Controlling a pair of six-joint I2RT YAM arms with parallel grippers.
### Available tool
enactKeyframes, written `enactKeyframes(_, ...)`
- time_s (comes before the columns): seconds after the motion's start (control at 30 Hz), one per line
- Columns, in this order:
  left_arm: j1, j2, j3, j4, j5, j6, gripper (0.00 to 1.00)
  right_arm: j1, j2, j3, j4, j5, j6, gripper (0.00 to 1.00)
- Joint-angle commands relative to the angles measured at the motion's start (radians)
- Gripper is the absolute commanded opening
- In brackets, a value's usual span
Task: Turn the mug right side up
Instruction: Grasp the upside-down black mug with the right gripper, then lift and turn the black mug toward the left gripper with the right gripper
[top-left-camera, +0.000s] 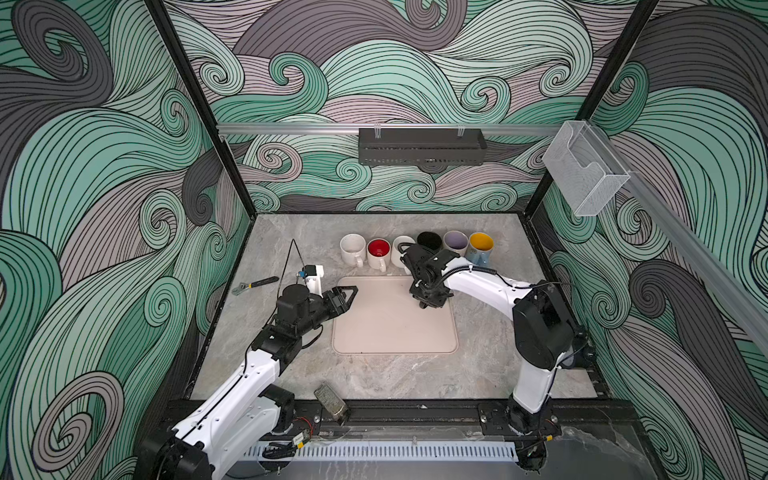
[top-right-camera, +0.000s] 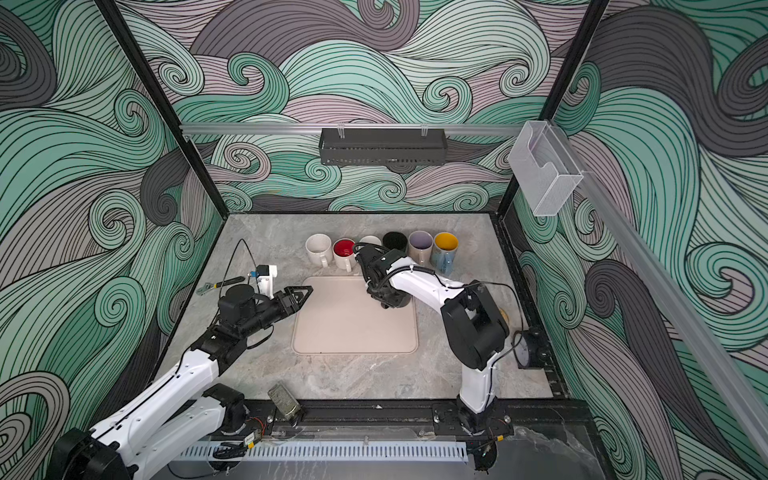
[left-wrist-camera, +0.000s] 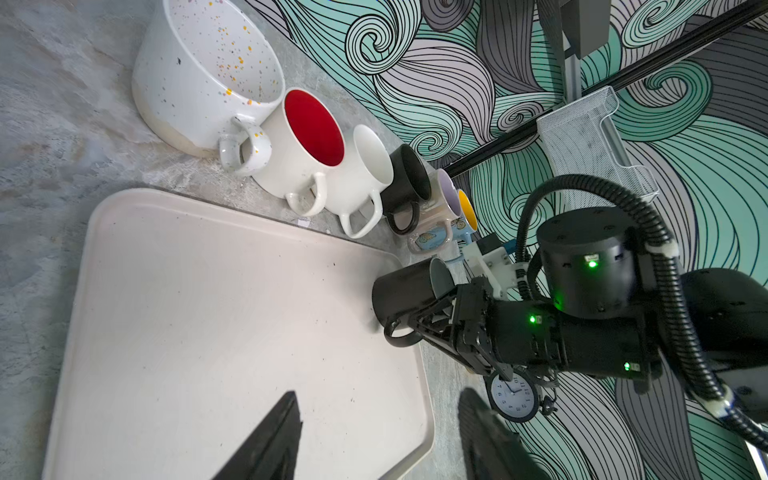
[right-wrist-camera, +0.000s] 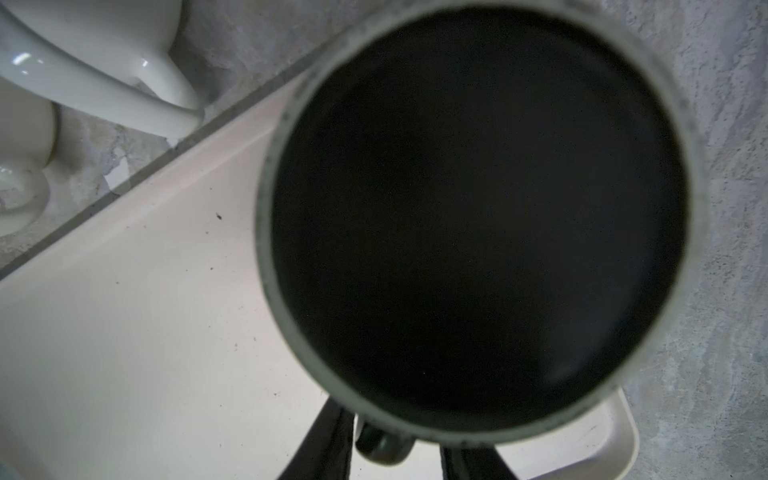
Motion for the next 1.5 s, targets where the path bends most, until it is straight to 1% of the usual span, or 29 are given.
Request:
enactKeyframes(0.0,0.01,-0.009,0.01,-0.008,-0.008,0.002,0.62,-0.006,0.001,-0.031,-0.005,0.035,0.017,0.33)
enactKeyframes(0.13,0.01,-0.002,0.01,-0.006,-0.008,0.003,0.62,-0.006,-0.029,-0.073,0.004,0.091,0.005,0.32)
enactKeyframes(0.27,0.01,0.012,0.011,-0.002,-0.005,0.005,0.62,-0.008,-0.03,-0.081,0.014,0.119,-0.03,0.32)
enactKeyframes(0.33,0.01,0.017,0.01,0.003,-0.003,0.005,0.62,-0.007,-0.035,-0.094,0.056,0.109,-0.086,0.28)
enactKeyframes(0.4,0.01,0.019,0.009,0.005,-0.003,0.002,0.62,-0.007,-0.045,-0.11,0.074,0.121,-0.107,0.22)
enactKeyframes(0.43,0.009,0.018,0.01,0.006,-0.003,0.0,0.62,-0.008,-0.047,-0.112,0.078,0.126,-0.122,0.2)
enactKeyframes(0.6,0.009,0.024,0.008,0.007,-0.004,0.0,0.62,-0.007,-0.056,-0.128,0.077,0.167,-0.168,0.17)
enactKeyframes(0.73,0.011,0.035,0.01,0.013,0.003,-0.001,0.62,-0.006,-0.057,-0.129,0.076,0.168,-0.218,0.15)
enactKeyframes(0.8,0.011,0.037,0.01,0.016,0.004,-0.001,0.62,-0.004,-0.067,-0.142,0.097,0.168,-0.26,0.1)
enactKeyframes(0.87,0.01,0.037,0.009,0.016,0.003,0.002,0.62,-0.002,-0.089,-0.159,0.122,0.161,-0.305,0.0)
enactKeyframes(1.03,0.009,0.038,0.003,0.018,0.002,0.0,0.62,0.016,-0.23,-0.27,0.284,0.155,-0.448,0.0)
enactKeyframes(1.1,0.01,0.036,0.001,0.02,0.003,0.0,0.6,0.013,-0.28,-0.292,0.317,0.13,-0.486,0.0)
enactKeyframes(1.2,0.01,0.034,-0.002,0.018,0.003,-0.001,0.58,0.011,-0.327,-0.29,0.36,0.046,-0.55,0.0)
enactKeyframes(1.3,0.009,0.023,-0.003,0.008,0.008,0.001,0.58,0.005,-0.394,-0.319,0.468,-0.047,-0.588,0.0)
enactKeyframes(1.37,0.01,0.005,-0.008,0.001,0.022,0.005,0.58,-0.018,-0.431,-0.351,0.591,-0.163,-0.59,0.0)
enactKeyframes(1.43,0.01,-0.028,-0.02,0.001,0.04,0.003,0.58,-0.048,-0.45,-0.366,0.688,-0.297,-0.565,0.0)
enactKeyframes(1.47,0.01,-0.049,-0.028,0.001,0.05,-0.001,0.58,-0.071,-0.452,-0.372,0.744,-0.388,-0.539,0.0)
